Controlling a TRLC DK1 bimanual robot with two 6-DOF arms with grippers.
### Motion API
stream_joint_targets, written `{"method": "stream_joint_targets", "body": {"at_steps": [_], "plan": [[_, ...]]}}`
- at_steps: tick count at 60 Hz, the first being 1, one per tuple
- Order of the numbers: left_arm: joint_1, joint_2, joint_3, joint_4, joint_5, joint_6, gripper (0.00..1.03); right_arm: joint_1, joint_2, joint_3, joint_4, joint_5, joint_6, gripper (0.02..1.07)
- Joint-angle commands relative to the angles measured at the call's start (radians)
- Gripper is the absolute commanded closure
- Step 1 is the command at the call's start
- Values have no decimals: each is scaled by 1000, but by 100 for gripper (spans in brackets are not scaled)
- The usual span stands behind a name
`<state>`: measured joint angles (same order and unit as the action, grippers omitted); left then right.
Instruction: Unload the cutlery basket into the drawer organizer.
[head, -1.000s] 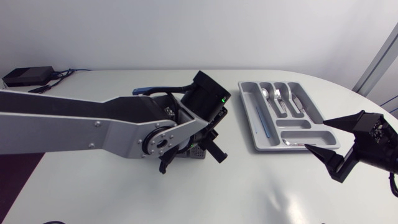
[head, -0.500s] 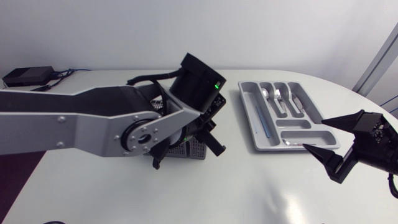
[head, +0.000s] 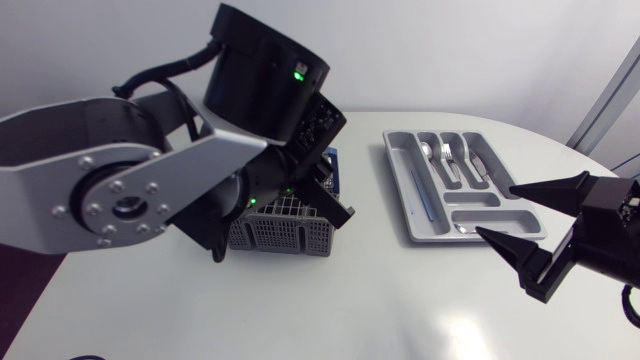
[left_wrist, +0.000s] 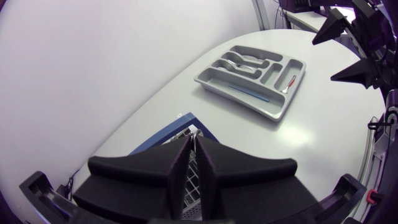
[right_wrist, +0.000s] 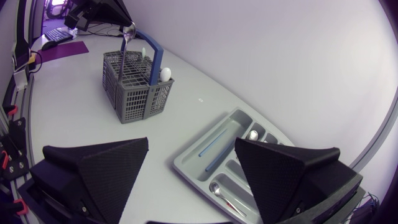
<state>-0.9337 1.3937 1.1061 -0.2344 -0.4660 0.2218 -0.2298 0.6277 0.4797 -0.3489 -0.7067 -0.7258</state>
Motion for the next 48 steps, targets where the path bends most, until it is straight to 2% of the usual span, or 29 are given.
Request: {"method": "stream_joint_targets", "body": {"at_steps": [1, 12, 23, 29, 41, 48], "plan": [[-8, -42, -8, -11, -11, 17, 93, 33, -26, 36, -24, 4, 86, 7], [-11, -53, -3, -6, -10, -4, 93, 115, -48, 45, -30, 21, 172, 7], [9, -7, -46, 23, -3, 16, 92, 167, -45, -13, 2, 53, 174, 7], [13, -44, -84, -25, 102, 47, 92, 168, -43, -41, -5, 53, 140, 7], [98, -104, -81, -194, 280, 53, 89, 181, -42, -75, -52, 47, 54, 7], [168, -131, -60, -324, 359, 54, 73, 245, -26, -70, -117, 44, -1, 7]]}}
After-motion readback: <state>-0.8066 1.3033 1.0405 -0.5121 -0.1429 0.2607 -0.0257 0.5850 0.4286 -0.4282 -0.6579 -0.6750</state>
